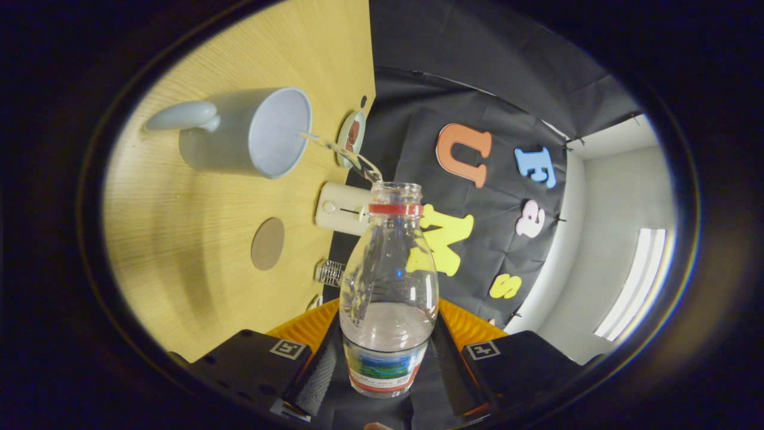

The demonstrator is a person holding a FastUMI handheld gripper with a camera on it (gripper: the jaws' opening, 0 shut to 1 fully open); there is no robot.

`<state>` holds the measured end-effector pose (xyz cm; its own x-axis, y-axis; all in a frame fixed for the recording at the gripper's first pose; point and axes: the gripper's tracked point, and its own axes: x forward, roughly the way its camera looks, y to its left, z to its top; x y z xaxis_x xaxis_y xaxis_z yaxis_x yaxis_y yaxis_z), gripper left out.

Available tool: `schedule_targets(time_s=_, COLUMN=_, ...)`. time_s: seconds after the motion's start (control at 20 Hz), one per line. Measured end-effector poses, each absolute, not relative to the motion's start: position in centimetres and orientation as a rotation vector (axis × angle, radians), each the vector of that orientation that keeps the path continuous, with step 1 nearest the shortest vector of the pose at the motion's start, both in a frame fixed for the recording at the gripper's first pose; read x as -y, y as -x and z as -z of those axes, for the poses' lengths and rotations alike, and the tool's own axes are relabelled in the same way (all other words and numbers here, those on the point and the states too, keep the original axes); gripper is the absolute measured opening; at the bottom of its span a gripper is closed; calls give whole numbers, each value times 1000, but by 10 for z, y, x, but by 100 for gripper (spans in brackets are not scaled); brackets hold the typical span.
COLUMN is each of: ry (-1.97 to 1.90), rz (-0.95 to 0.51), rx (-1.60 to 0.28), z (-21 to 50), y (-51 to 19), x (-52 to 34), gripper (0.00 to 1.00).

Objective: Take the bottle from table, then pour the juice into the cup, finally place the bottle on the coaster

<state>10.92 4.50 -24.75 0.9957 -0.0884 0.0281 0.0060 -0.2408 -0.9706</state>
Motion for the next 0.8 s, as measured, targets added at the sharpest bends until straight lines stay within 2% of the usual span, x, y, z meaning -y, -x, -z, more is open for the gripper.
schedule_targets(time_s=0.8, ry=1866, rz=125, rx=-69, z=246, y=-107, x=-39, gripper=82)
